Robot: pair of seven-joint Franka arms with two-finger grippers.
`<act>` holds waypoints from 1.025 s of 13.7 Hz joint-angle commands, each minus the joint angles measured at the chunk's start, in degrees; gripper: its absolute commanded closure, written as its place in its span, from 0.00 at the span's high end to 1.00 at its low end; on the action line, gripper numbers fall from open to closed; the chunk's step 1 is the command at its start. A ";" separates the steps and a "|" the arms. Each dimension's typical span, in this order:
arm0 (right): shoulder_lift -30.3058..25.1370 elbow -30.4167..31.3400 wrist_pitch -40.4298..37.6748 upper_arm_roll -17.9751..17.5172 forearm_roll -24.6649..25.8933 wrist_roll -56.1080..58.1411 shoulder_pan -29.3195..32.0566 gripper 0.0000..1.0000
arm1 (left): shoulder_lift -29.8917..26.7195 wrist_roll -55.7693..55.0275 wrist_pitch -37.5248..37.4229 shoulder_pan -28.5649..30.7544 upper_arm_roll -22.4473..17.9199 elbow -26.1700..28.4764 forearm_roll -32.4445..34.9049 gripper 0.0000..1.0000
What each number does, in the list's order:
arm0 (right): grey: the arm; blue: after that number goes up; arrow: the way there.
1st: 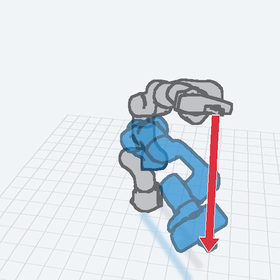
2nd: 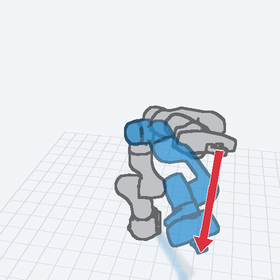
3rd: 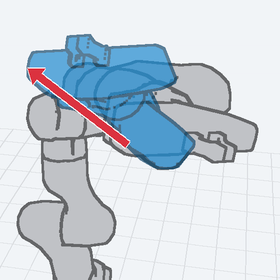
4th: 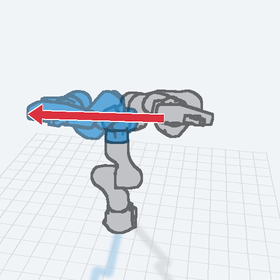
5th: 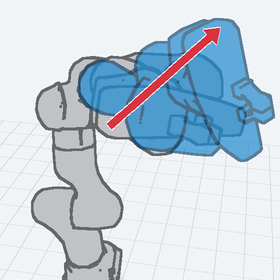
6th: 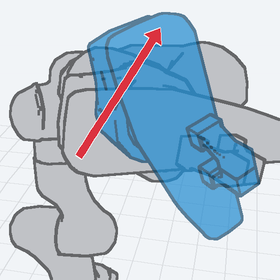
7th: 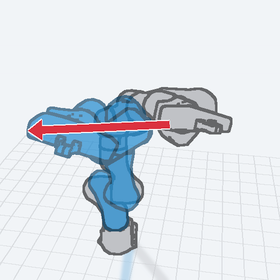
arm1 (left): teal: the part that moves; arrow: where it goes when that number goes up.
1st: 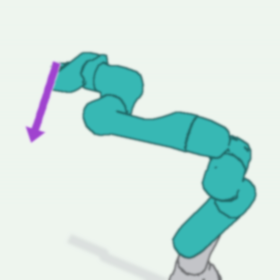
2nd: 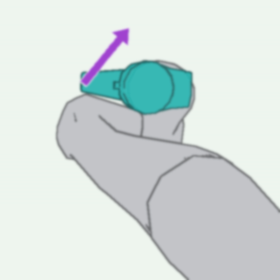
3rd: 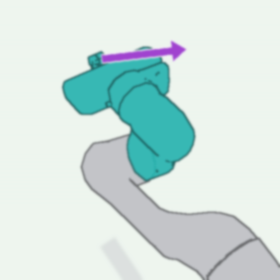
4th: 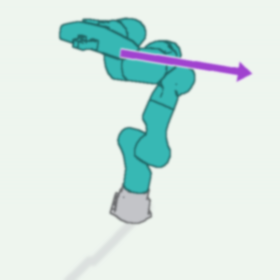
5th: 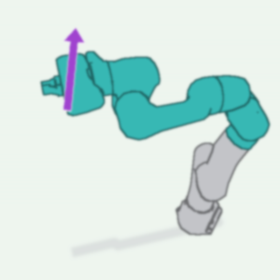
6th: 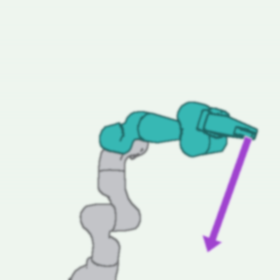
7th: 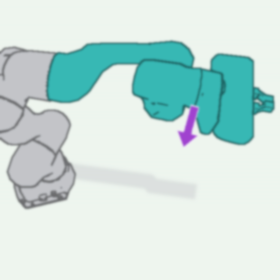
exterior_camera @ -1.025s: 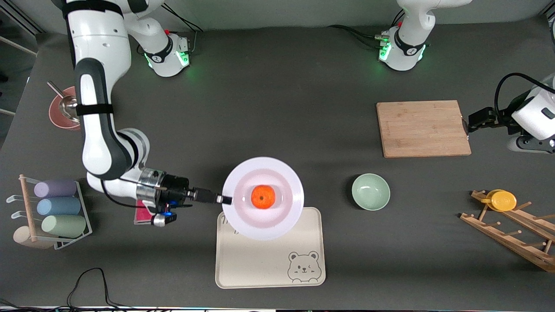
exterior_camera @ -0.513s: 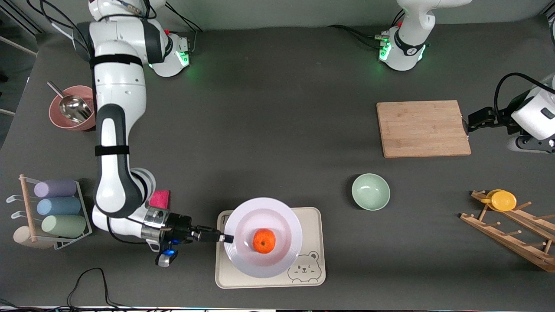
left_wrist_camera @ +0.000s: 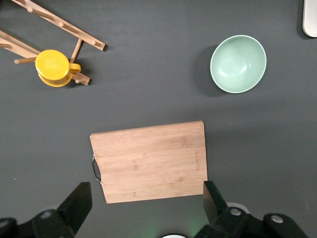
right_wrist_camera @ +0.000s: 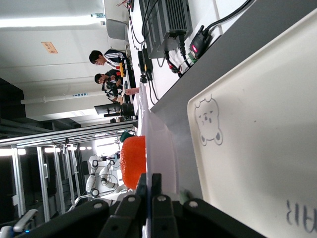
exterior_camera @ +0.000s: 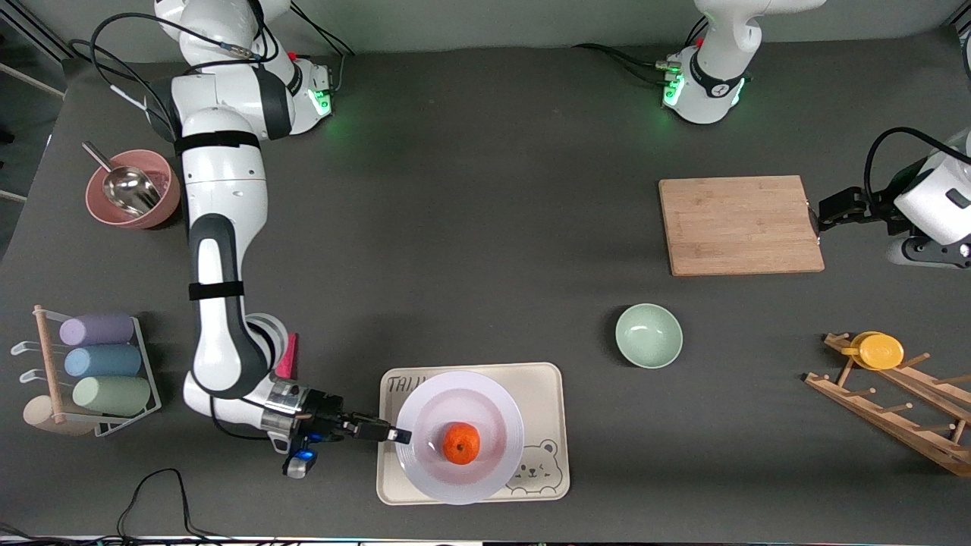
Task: Place orange and plate with both arms
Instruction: 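Carry the plate over the cream tray with the right gripper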
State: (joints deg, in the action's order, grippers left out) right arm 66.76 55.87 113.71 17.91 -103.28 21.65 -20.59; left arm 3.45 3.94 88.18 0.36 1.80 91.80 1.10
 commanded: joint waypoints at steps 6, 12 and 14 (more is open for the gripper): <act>5.83 -3.14 6.26 -6.58 -0.34 9.82 0.63 0.00 | -0.28 -1.56 -0.99 -0.71 -0.30 -0.40 -0.13 1.00; 7.06 -3.14 6.35 -6.58 -0.34 12.81 0.72 0.00 | -0.28 -1.65 -0.99 -0.71 -0.30 -0.40 -0.13 1.00; 7.15 -3.14 6.35 -6.58 -0.34 12.72 0.72 0.00 | -0.28 -1.56 -0.99 -0.71 -0.30 -0.40 -0.13 1.00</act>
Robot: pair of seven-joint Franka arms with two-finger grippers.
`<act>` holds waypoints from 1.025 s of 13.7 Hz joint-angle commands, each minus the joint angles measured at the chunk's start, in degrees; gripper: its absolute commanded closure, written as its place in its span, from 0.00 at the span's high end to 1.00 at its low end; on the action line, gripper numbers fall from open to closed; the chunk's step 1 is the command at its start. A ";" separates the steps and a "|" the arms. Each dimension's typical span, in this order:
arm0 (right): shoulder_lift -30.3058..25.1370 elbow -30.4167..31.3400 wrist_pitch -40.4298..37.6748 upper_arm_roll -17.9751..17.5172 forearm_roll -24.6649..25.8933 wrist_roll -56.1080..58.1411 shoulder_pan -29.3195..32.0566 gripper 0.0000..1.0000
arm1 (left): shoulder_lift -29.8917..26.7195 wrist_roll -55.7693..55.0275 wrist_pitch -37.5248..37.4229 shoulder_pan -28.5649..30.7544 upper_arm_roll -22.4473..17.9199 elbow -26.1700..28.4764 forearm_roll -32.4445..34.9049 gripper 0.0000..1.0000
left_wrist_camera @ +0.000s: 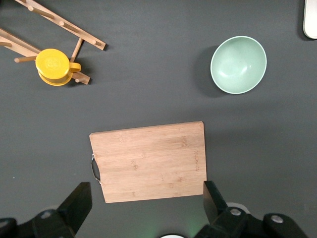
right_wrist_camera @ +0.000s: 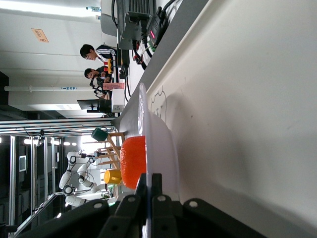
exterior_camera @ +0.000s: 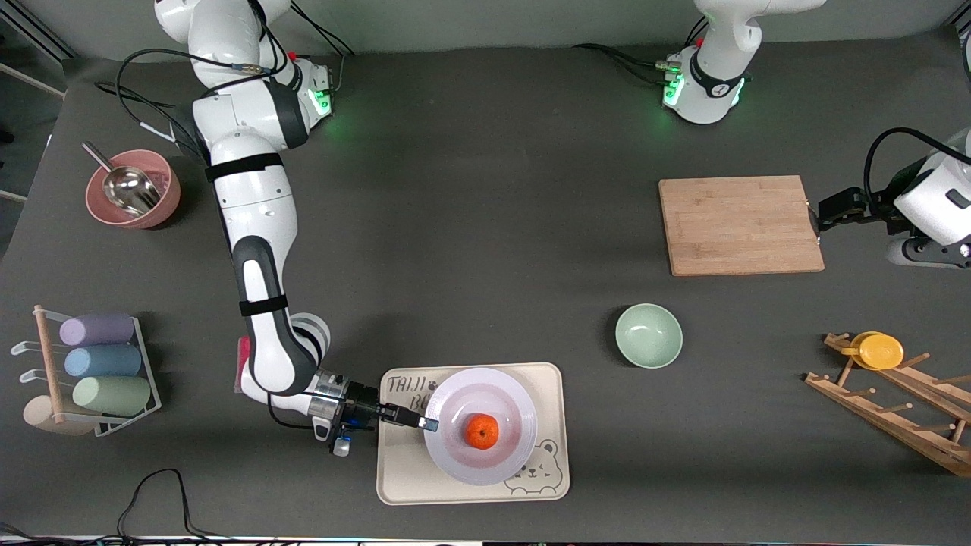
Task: Place orange and plate with both arms
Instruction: 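Lower the plate onto the tray and open the right gripper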
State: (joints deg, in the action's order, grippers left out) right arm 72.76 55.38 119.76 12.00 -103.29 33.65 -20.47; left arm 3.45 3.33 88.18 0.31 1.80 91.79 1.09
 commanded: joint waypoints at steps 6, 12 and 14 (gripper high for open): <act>1.16 -2.65 0.30 -0.40 -0.25 0.53 0.61 0.29 | -0.28 -0.96 -0.99 -0.66 -0.30 -0.39 -0.12 1.00; 0.81 -2.56 0.30 -0.14 0.28 0.10 0.96 1.00 | -0.20 -0.96 -0.99 -0.66 -0.30 -0.39 -0.12 1.00; 0.37 -2.47 0.21 0.73 0.54 -0.08 0.96 1.00 | -0.20 -0.96 -0.99 -0.66 -0.30 -0.39 -0.12 1.00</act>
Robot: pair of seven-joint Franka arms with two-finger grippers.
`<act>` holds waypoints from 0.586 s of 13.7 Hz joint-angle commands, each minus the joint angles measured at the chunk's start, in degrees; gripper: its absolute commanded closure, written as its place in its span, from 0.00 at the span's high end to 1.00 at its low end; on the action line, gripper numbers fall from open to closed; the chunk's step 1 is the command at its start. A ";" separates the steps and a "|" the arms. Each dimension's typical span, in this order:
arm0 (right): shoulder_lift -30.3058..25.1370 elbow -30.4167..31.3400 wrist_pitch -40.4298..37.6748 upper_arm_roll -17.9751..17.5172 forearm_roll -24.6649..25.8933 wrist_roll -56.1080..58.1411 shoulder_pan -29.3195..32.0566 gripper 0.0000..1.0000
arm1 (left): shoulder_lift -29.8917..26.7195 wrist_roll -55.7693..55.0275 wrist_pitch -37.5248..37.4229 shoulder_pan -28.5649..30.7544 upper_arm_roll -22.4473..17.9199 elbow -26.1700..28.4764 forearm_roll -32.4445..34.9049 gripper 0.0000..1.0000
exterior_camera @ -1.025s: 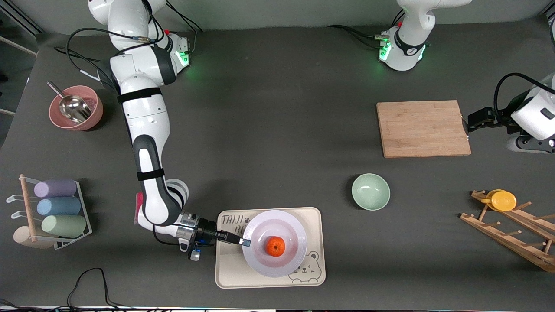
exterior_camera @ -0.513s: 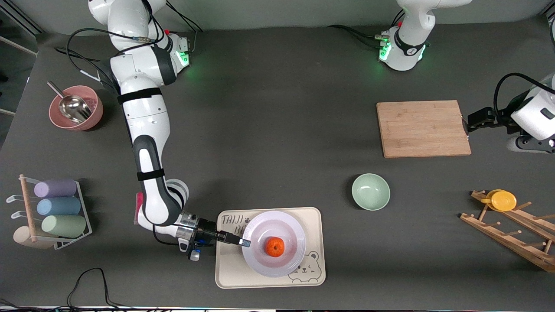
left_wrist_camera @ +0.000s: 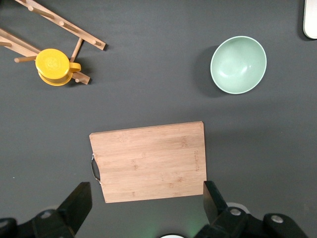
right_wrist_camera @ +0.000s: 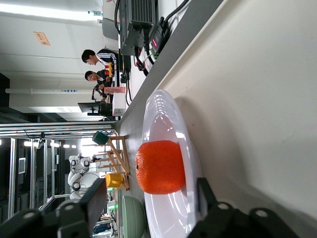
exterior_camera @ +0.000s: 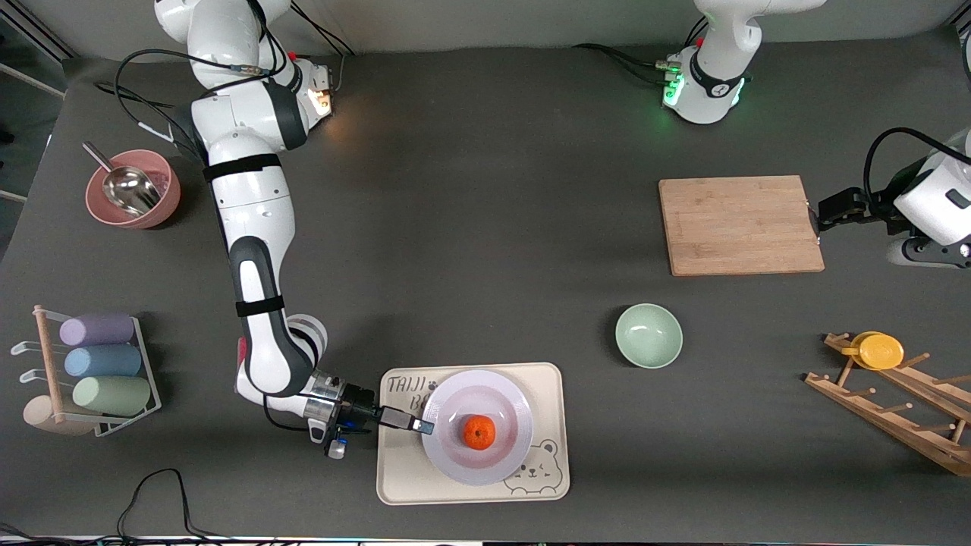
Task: Place orange and plate with both arms
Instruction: 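Lower the plate onto the tray and open the right gripper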
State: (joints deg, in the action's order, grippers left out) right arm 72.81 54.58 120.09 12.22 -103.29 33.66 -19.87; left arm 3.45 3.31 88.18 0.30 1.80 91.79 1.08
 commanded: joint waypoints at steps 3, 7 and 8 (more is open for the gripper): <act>-0.74 -1.67 -0.20 1.14 5.36 -0.26 0.44 1.00 | -0.20 -1.02 -0.99 -0.74 -0.30 -0.39 -0.11 1.00; -3.46 -1.32 -0.47 1.14 13.09 -3.77 1.23 1.00 | -0.20 -1.11 -0.99 -0.74 -0.30 -0.39 -0.11 1.00; -4.08 -1.32 -0.47 1.14 15.90 -5.17 1.41 1.00 | -0.20 -1.02 -0.99 -0.74 -0.30 -0.39 -0.11 1.00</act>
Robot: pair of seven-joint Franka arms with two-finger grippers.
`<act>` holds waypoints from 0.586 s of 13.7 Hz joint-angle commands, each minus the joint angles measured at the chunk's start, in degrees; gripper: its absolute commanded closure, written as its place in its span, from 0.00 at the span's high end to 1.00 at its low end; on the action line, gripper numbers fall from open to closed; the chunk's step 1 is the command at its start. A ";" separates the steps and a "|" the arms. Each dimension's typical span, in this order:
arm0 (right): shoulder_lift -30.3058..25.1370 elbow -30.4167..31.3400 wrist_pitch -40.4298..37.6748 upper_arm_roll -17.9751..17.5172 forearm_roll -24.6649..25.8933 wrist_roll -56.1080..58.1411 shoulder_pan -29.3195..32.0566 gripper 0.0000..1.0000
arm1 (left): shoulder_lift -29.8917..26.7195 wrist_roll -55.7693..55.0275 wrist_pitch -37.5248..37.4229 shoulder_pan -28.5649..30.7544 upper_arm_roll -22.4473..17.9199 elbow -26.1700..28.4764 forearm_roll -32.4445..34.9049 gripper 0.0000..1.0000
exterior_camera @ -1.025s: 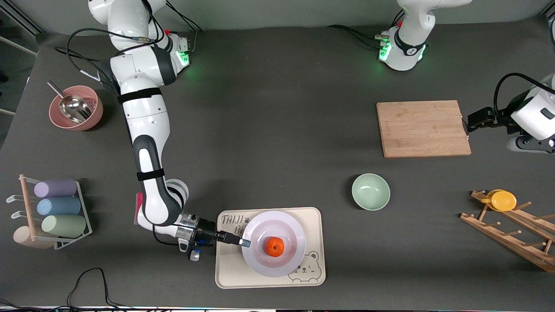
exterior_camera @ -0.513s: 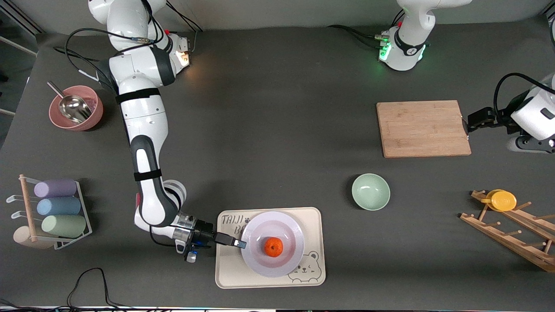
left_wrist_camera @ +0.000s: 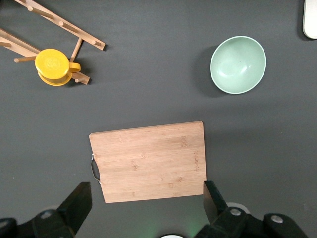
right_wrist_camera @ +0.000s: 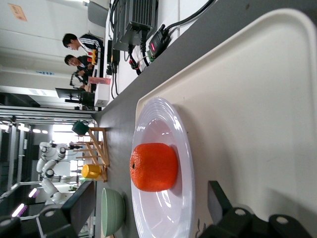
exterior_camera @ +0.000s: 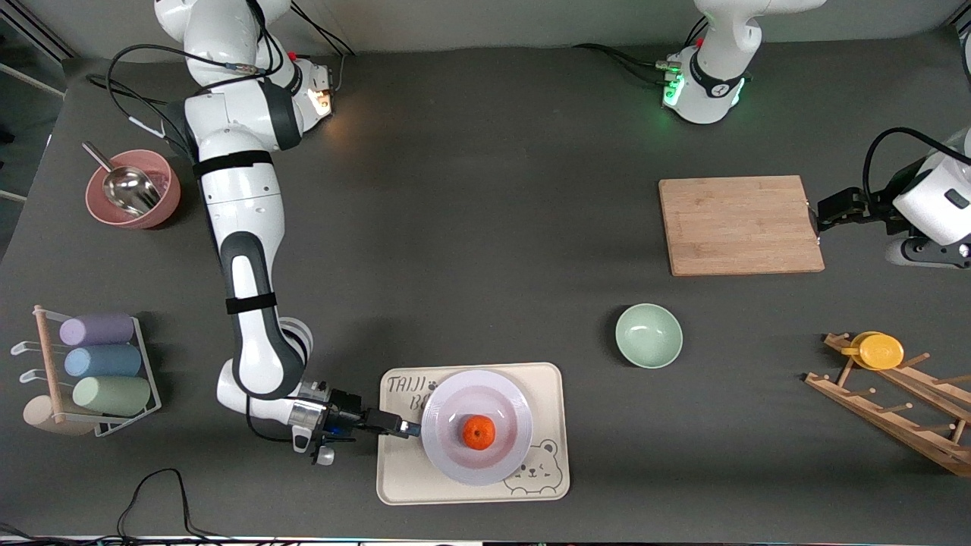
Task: Place orange and plate with both arms
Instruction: 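Lower the plate onto the tray and open the right gripper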
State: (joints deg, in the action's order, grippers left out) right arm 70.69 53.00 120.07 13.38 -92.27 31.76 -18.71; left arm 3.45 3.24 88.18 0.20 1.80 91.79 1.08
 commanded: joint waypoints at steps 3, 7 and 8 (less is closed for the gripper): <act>-5.29 0.44 -0.71 -0.11 15.94 -9.16 0.87 1.00 | -0.20 -1.04 -0.99 -0.64 -0.31 -0.30 -0.11 1.00; -15.20 11.21 -0.89 -0.11 27.12 -12.34 0.34 1.00 | -0.20 -0.95 -0.99 -0.90 -0.31 -0.30 -0.02 1.00; -18.89 16.04 -0.80 -0.11 28.97 -12.43 0.17 1.00 | -0.20 -0.95 -0.99 -0.90 -0.39 -0.30 -0.02 1.00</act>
State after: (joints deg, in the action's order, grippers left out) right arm 60.75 57.15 119.59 13.46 -67.36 20.03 -17.84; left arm 3.45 3.19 88.17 0.07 1.80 91.79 1.08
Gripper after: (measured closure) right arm 0.000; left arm 0.000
